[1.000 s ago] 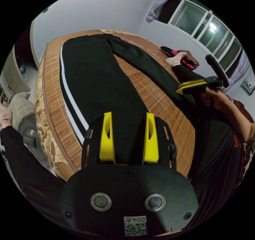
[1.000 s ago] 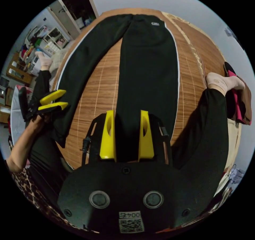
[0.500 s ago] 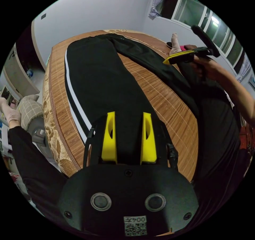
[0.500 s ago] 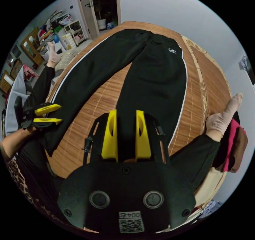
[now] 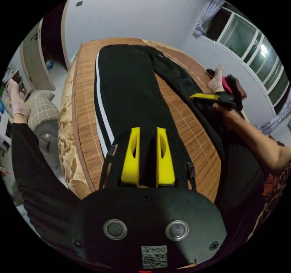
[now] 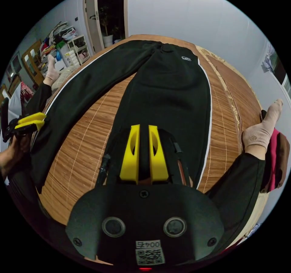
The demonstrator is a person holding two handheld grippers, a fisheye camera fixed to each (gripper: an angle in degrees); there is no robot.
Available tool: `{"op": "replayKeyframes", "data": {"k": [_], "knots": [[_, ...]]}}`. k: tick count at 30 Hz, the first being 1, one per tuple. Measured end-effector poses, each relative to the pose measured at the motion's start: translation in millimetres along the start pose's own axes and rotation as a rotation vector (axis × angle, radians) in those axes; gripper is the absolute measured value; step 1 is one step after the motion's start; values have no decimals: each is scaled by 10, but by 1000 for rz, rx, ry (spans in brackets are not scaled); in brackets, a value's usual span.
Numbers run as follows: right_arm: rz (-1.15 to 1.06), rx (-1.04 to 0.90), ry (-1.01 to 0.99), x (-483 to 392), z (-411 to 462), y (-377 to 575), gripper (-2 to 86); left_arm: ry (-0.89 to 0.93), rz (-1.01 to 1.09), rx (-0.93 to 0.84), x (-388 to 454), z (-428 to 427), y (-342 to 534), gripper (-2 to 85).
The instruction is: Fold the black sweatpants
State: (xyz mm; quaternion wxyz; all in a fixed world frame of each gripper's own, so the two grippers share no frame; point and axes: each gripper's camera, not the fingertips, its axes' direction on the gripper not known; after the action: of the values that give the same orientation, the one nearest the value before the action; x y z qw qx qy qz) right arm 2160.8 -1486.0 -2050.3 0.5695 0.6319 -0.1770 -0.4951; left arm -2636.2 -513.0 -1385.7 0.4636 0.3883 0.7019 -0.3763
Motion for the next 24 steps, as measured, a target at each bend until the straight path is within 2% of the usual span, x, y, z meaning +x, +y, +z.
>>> {"op": "replayKeyframes", "data": {"k": [6, 11, 13, 17, 24], "knots": [[-1, 10, -23, 86, -52, 63, 64, -186, 142, 75, -41, 273, -854, 172], [-15, 13, 18, 91, -93, 88, 66, -175, 127, -22, -265, 920, -1351, 190], [-12, 14, 10, 133, -108, 93, 65, -146, 130, -127, -317, 1260, -1390, 193], [14, 19, -21, 277, -157, 98, 63, -245, 177, -106, -156, 1374, -1427, 191], [26, 25, -41, 457, -236, 80, 61, -244, 179, -88, -134, 1520, -1484, 191]]}}
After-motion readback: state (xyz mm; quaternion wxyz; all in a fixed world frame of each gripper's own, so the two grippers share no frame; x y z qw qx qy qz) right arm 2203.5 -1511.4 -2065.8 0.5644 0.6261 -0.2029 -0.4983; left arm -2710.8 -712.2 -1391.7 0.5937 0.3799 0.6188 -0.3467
